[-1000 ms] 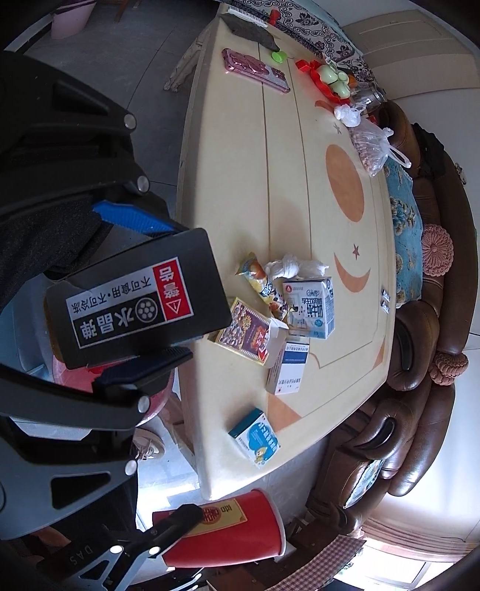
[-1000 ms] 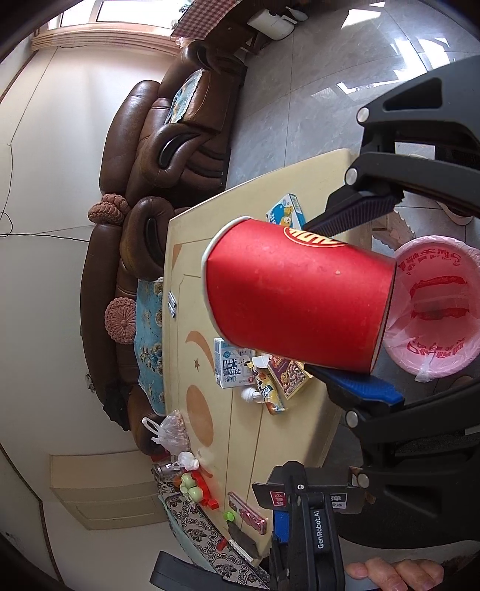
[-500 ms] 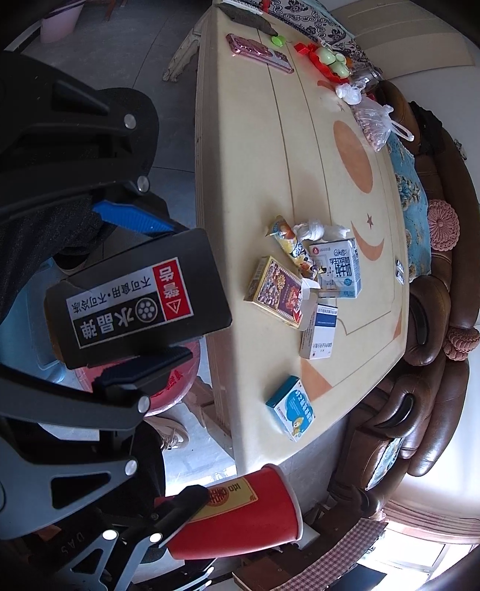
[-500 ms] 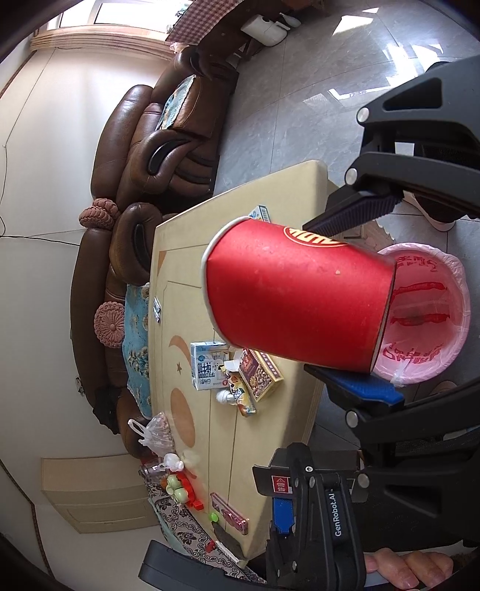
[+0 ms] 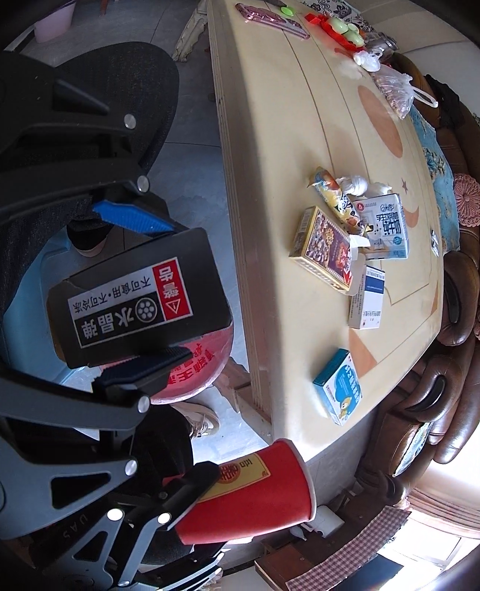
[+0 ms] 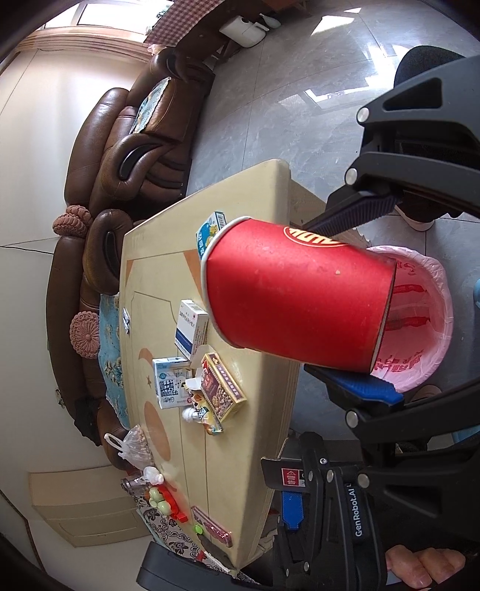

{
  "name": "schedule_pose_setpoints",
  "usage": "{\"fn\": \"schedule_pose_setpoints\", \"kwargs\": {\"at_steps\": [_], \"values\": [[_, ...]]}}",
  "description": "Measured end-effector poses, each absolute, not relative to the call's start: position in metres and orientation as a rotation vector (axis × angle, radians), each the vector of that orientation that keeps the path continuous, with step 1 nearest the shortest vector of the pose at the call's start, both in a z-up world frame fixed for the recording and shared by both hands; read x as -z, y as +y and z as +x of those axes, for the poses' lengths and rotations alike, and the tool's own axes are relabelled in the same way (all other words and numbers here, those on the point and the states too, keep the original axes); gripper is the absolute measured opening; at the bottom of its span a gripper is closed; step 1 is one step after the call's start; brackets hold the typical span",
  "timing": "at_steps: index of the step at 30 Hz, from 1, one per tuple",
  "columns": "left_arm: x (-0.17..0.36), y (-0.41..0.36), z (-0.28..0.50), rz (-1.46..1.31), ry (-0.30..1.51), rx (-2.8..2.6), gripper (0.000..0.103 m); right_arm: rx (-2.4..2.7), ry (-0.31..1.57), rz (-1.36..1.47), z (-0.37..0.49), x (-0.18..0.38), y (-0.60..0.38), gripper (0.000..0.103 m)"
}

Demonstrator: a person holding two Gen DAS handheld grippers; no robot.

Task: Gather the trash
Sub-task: 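Carry black box in left gripper and red cup in right over the bin, then open left gripper over bin dropping black box while right gripper drops red cup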

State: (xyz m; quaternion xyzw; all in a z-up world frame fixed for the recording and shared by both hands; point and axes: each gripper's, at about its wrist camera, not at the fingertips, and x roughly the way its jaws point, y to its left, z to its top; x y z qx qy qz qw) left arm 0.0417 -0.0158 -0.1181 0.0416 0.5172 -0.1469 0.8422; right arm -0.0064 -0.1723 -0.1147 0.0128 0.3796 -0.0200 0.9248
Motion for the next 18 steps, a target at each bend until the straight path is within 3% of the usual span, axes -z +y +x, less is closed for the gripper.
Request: {"fn": "schedule_pose_setpoints", "kwargs": {"at_steps": [18], "values": [[0.199,-0.029,0.063,0.116,1.254,0.296,0.052,0.021,0.928,0.002,0.02,0.181,-0.169,0.066]]}}
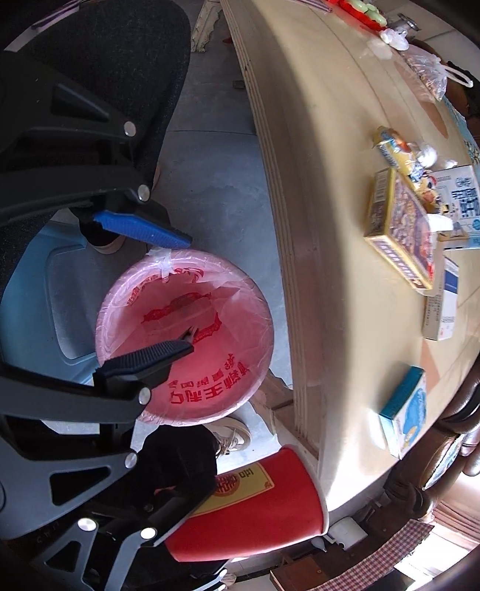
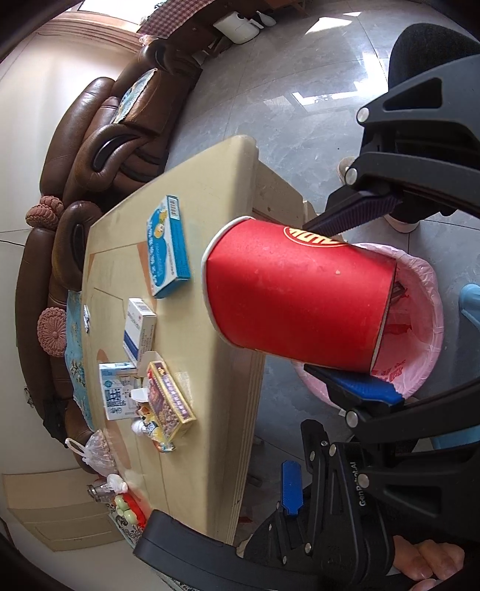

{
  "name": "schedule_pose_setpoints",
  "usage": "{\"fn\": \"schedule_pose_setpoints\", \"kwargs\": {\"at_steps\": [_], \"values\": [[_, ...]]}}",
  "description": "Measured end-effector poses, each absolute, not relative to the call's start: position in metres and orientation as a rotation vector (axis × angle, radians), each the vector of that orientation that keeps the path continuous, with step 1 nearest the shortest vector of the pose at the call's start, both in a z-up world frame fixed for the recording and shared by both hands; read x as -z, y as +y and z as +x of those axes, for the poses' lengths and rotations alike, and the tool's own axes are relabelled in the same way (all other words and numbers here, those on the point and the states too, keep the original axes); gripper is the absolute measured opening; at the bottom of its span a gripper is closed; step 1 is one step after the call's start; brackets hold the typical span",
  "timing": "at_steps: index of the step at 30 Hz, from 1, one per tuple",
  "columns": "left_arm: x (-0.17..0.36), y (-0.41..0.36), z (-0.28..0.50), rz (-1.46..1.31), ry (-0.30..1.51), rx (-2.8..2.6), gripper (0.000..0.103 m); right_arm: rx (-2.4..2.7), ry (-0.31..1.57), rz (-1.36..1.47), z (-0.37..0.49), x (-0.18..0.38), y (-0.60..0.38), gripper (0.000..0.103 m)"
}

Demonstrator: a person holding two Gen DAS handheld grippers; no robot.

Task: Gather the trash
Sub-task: 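Open left gripper over bin dropping black box while right gripper drops red cup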

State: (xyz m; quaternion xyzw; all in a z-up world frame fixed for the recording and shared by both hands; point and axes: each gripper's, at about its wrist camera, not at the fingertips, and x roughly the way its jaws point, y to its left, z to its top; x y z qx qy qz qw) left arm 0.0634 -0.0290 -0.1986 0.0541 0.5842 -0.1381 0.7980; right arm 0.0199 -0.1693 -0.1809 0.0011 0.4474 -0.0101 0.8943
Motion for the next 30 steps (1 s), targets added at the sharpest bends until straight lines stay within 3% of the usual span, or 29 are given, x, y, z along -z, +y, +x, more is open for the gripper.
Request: {"fn": "schedule_pose_setpoints", "kwargs": {"at_steps": [10,11,13,16,21,30], "values": [[0.259,-0.028,0.072,0.139,1.391,0.261,0.052,-0.052,1.193,0.036,0.048,0.28,-0.161,0.067],[0.259,-0.028,0.072,0.143,1.391,0.255,0.055,-0.054,1.2,0.037,0.049,0.283,-0.16,0.068],[0.257,-0.026,0.073,0.14,1.382,0.249,0.069,-0.047,1.196,0.014,0.05,0.284,-0.158,0.069],[0.255,-0.024,0.078,0.135,1.374,0.241,0.078,-0.048,1.193,-0.011,0.05,0.284,-0.152,0.071],[0.246,-0.013,0.08,0.131,1.358,0.229,0.079,-0.065,1.207,-0.027,0.048,0.288,-0.146,0.079],[0.216,0.003,0.082,0.113,1.311,0.206,0.08,-0.07,1.192,-0.009,0.047,0.275,-0.15,0.079]]}}
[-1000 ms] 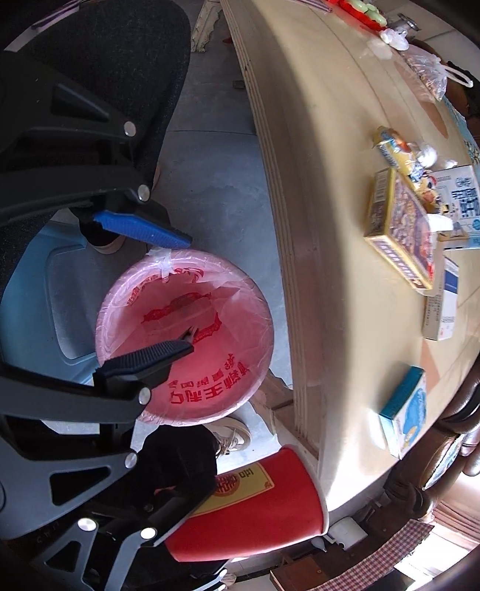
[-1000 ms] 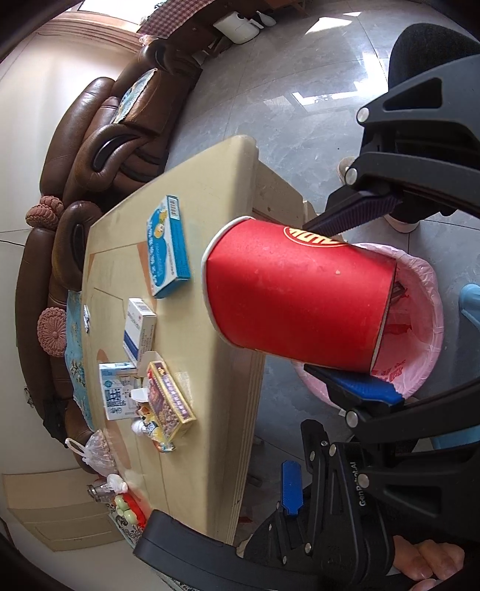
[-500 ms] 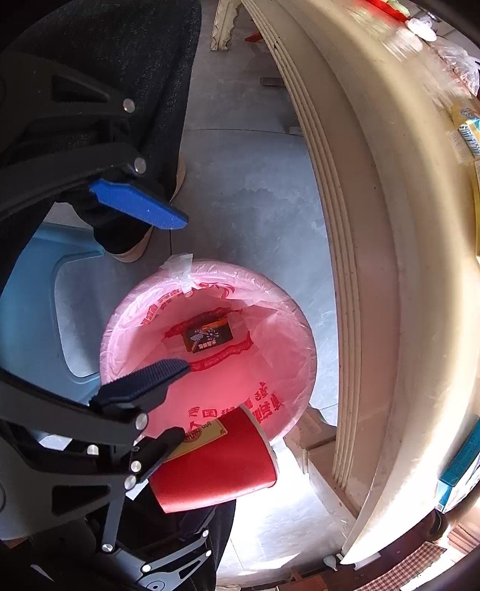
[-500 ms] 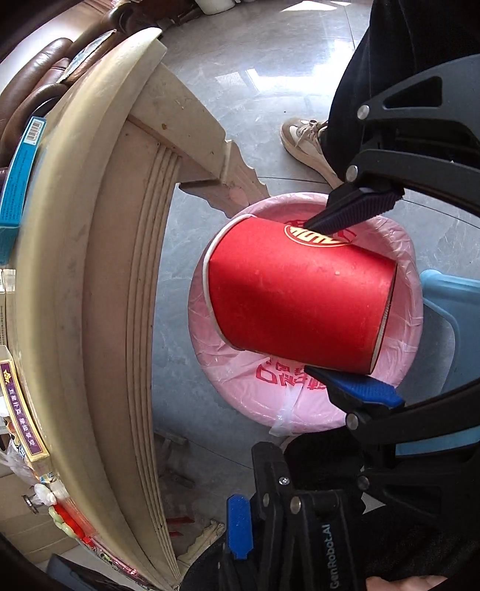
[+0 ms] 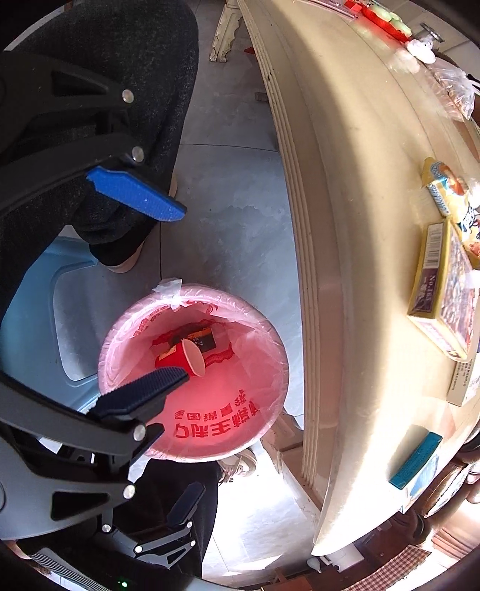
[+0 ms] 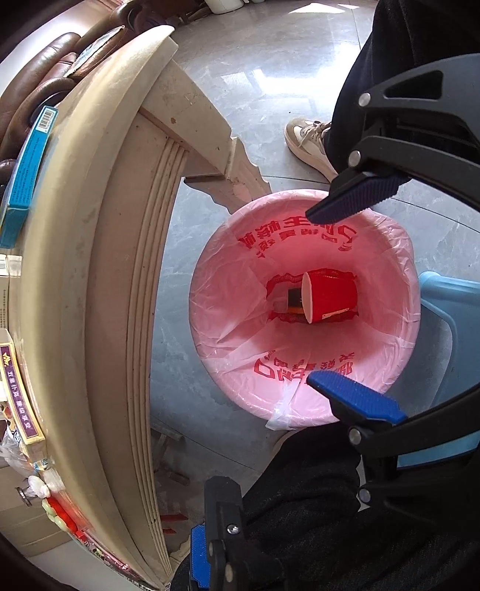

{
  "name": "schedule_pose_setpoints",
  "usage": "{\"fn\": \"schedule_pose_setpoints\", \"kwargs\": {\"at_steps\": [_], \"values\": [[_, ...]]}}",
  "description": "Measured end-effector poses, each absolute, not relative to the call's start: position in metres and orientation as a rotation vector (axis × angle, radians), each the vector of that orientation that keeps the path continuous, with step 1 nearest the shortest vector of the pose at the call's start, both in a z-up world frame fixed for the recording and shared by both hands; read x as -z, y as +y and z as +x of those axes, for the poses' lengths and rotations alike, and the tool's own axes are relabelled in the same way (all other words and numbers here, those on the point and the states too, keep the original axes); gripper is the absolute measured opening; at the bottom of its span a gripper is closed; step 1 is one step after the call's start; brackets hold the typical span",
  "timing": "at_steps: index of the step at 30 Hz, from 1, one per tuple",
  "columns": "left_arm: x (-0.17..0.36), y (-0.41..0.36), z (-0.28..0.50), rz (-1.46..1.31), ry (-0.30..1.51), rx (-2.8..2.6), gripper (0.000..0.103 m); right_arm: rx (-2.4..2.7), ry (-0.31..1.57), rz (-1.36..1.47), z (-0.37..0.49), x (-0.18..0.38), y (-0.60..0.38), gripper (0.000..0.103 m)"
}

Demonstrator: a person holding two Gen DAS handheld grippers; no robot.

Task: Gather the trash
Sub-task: 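Open left gripper over bin dropping black box while right gripper drops red cup, then move both grippers back over the table toward the remaining boxes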

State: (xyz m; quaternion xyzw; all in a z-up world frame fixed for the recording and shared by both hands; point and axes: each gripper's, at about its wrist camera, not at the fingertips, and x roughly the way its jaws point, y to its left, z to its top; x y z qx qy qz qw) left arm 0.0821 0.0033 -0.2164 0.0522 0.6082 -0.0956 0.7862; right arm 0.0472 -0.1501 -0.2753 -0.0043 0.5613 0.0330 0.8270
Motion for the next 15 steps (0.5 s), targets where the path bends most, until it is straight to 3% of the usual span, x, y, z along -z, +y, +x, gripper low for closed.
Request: {"fn": "schedule_pose_setpoints", "kwargs": {"at_steps": [8,15], "values": [[0.175,0.025,0.08,0.093,1.26,0.19,0.08,-0.104,1.135,0.031,0.038,0.238,-0.154,0.079],[0.091,0.05,0.103,0.111,1.166,0.168,0.08,-0.167,1.013,0.077,0.037,0.157,-0.176,0.08]]}}
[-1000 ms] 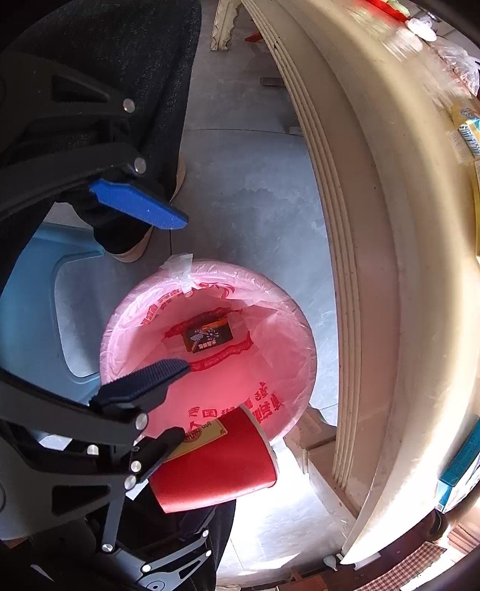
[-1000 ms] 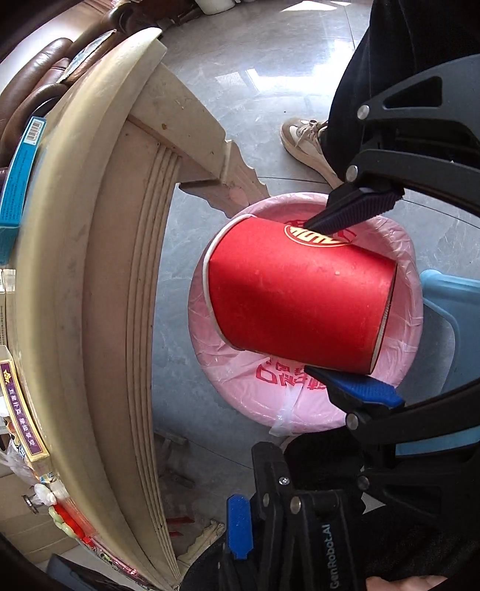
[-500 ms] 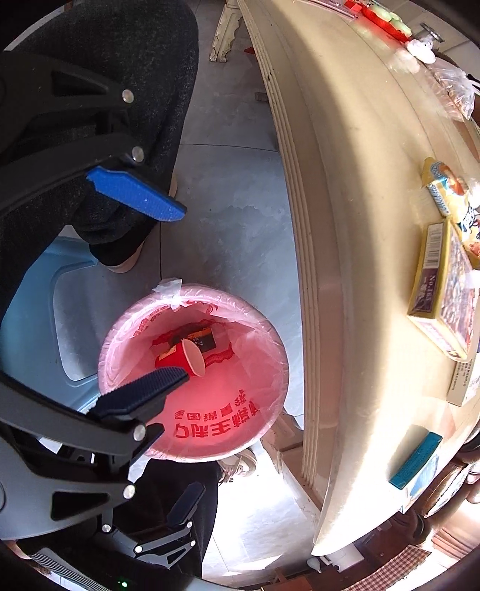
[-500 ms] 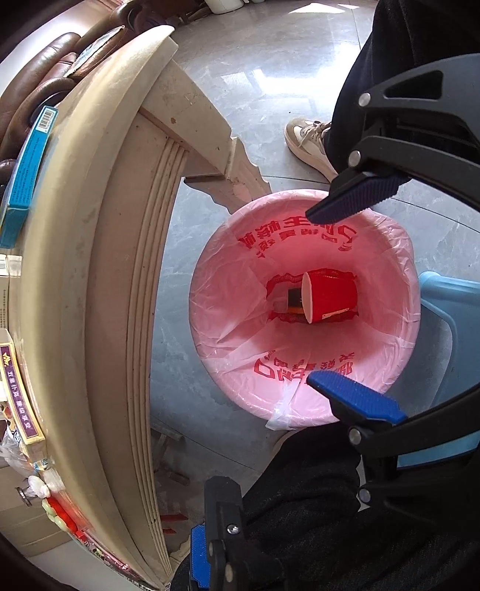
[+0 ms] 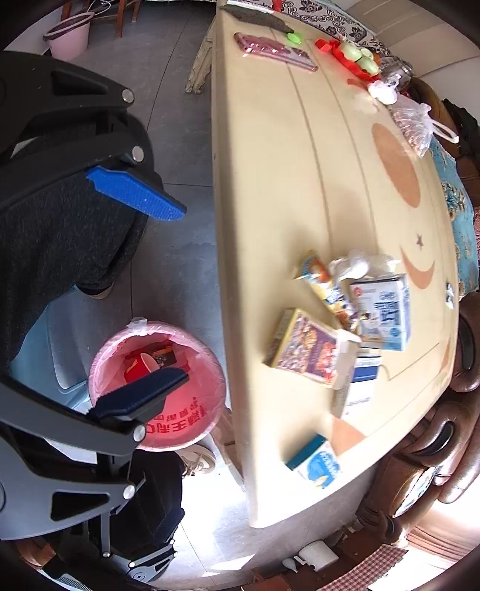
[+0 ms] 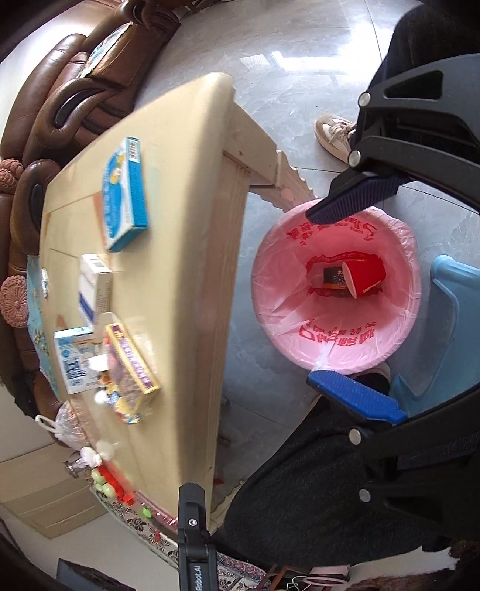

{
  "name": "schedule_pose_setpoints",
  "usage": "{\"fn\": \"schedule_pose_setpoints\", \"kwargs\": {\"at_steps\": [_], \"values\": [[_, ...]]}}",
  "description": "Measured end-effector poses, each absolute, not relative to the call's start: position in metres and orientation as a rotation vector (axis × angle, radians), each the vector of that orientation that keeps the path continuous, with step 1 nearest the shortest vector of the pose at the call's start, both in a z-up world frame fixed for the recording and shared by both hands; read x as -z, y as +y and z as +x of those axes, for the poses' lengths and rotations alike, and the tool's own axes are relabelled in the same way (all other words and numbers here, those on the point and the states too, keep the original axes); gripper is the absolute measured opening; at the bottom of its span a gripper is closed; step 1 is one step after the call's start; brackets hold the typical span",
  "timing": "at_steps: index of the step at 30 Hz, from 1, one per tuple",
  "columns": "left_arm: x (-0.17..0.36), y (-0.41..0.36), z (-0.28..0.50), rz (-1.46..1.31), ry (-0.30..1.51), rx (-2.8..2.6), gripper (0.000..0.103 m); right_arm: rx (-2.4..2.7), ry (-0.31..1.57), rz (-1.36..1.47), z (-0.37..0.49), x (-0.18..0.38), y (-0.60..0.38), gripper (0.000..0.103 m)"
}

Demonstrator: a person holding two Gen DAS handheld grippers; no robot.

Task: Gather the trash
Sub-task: 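Move both grippers back over the table toward the remaining boxes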

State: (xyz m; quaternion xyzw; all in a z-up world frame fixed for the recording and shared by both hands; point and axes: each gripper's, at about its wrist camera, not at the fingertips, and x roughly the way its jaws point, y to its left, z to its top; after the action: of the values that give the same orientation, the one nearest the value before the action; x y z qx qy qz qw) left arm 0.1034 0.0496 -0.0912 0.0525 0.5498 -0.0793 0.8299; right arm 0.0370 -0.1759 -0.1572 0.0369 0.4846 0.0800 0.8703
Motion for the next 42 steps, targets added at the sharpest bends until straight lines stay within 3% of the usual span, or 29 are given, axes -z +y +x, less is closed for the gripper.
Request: {"fn": "schedule_pose_setpoints", "kwargs": {"at_steps": [3,7,12,17,24,42], "values": [[0.046,0.052,0.12,0.153,1.111,0.193,0.081,-0.195,0.931,0.042,0.041,0.11,-0.187,0.093],[-0.005,0.034,0.137,0.302,1.049,0.353,0.091,-0.267,0.883,-0.063,0.054,0.049,-0.198,0.095],[-0.034,0.016,0.17,0.411,1.09,0.444,0.092,-0.362,0.853,-0.177,0.073,-0.012,-0.199,0.096],[-0.04,0.002,0.193,0.531,1.122,0.522,0.092,-0.508,0.813,-0.114,0.094,-0.053,-0.214,0.096],[-0.027,-0.017,0.212,0.757,1.11,0.603,0.092,-0.56,0.806,-0.145,0.136,-0.063,-0.243,0.096],[0.018,-0.043,0.272,0.917,1.154,0.733,0.092,-0.735,0.991,-0.452,0.21,-0.022,-0.24,0.096]]}}
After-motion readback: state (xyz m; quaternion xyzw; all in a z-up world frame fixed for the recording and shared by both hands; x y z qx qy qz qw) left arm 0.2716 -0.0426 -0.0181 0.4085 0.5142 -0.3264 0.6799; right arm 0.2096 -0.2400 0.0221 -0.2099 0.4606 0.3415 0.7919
